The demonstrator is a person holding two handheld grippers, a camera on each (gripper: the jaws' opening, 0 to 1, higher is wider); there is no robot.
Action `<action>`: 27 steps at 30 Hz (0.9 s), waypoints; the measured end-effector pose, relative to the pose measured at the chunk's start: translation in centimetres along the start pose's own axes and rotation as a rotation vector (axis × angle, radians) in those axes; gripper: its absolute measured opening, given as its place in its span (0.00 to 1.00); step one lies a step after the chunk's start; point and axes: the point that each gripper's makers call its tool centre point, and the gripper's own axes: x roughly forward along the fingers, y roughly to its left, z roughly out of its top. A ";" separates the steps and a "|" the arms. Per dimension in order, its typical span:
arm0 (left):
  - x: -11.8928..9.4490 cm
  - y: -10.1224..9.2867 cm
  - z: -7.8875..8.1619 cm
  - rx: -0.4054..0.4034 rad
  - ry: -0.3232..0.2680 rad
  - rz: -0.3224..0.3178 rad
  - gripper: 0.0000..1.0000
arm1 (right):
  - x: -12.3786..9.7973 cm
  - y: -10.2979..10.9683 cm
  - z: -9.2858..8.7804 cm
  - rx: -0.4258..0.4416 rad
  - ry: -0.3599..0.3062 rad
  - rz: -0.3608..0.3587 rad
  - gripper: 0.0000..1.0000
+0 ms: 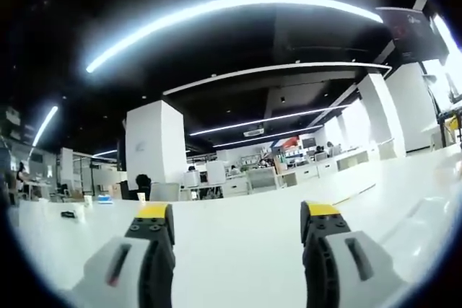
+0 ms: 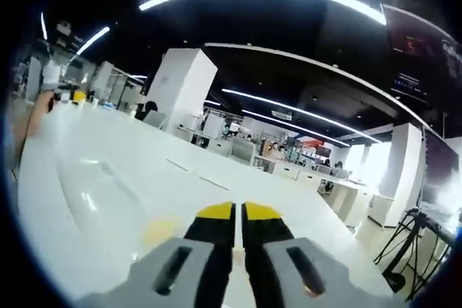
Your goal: Snap each plastic latch of the storage box into its locked position after aligning the lid with the box until every specified latch is closed and the lid sits flush.
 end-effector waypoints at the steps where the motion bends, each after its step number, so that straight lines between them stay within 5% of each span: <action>1: 0.0 0.0 0.0 0.000 0.001 0.002 0.72 | 0.1 -0.1 -0.4 -0.001 0.018 0.003 0.01; 14: 0.5 0.2 -0.8 -0.018 0.030 0.002 0.71 | 1.9 2.0 -6.9 0.001 0.292 0.148 0.01; 27: 0.8 -0.8 -0.8 -0.072 0.036 -0.043 0.70 | 1.7 3.2 -8.4 0.037 0.341 0.201 0.00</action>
